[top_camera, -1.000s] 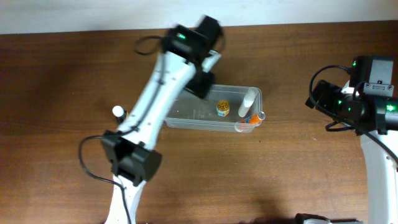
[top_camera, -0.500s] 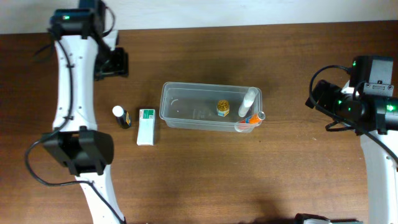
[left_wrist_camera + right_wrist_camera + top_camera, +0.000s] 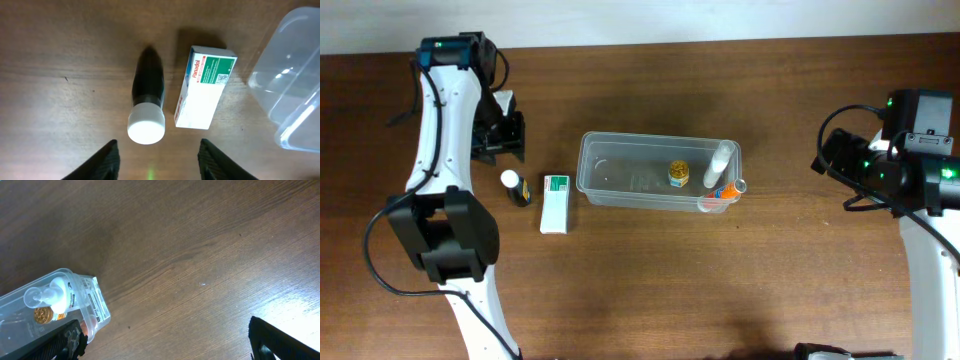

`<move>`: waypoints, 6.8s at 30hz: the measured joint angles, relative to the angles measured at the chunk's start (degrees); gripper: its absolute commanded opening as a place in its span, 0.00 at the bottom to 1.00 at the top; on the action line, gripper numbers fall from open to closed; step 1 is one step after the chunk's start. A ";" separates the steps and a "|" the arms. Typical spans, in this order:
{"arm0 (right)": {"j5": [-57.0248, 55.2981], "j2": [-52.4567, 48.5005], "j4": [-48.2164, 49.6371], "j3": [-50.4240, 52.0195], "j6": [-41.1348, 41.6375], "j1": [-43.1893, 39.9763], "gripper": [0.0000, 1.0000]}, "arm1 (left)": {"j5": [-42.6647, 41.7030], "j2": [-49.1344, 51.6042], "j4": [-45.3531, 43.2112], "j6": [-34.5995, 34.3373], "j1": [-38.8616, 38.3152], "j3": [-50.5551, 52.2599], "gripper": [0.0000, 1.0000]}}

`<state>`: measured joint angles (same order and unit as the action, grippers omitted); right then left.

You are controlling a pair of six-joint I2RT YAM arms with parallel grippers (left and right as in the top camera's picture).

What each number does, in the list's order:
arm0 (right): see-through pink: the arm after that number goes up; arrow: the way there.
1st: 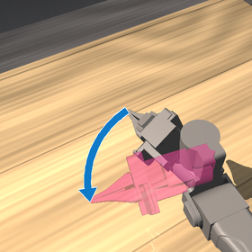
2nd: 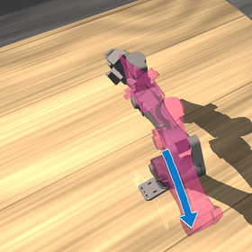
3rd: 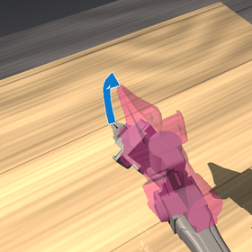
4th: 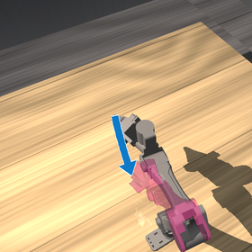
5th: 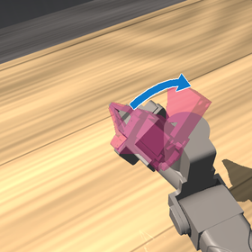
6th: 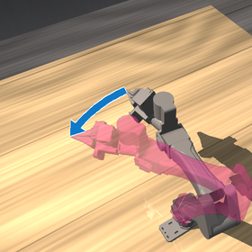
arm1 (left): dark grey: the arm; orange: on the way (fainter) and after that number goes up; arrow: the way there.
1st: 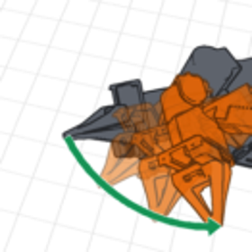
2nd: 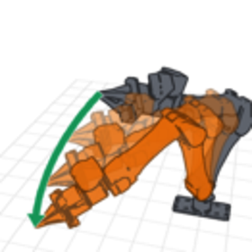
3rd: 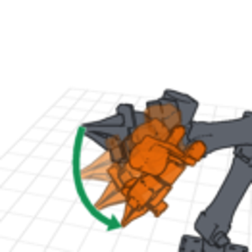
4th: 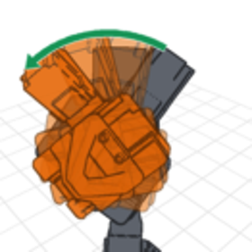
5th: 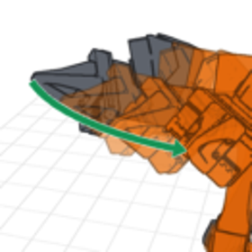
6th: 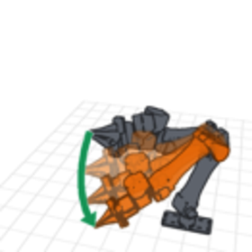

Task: Pack container
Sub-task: 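Return the left gripper and grasp the dark bottle by its cap, then carry the dark bottle into the container and release it, then move the left gripper back toward the Panadol box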

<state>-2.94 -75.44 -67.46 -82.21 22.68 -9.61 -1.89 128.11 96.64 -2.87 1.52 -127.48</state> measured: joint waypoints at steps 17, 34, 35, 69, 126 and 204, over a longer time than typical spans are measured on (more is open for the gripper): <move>0.00 0.00 -0.02 0.00 0.04 0.00 0.99 | 2.27 -21.33 -19.45 -1.27 0.63 26.49 0.70; 0.00 -0.02 0.00 0.00 0.02 0.00 0.98 | 1.22 -19.37 -34.14 0.72 1.84 39.04 0.58; 0.00 -0.02 0.00 0.00 0.00 0.00 0.98 | 1.22 -19.37 -34.14 0.92 1.84 39.12 0.57; 0.00 -0.02 0.02 0.00 0.04 0.00 0.98 | -1.01 -20.48 -19.21 2.67 -4.70 22.38 0.15; 0.00 -0.02 0.00 0.00 0.04 0.00 0.98 | -2.32 -2.80 -31.80 13.86 -43.82 13.27 0.70; 0.00 -0.07 -0.02 0.00 0.00 0.00 0.98 | -0.70 -14.88 -13.11 0.26 -8.11 12.39 0.64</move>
<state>-2.94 -75.50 -67.48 -82.21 22.68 -9.61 -2.59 113.23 83.53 -2.61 -6.59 -115.09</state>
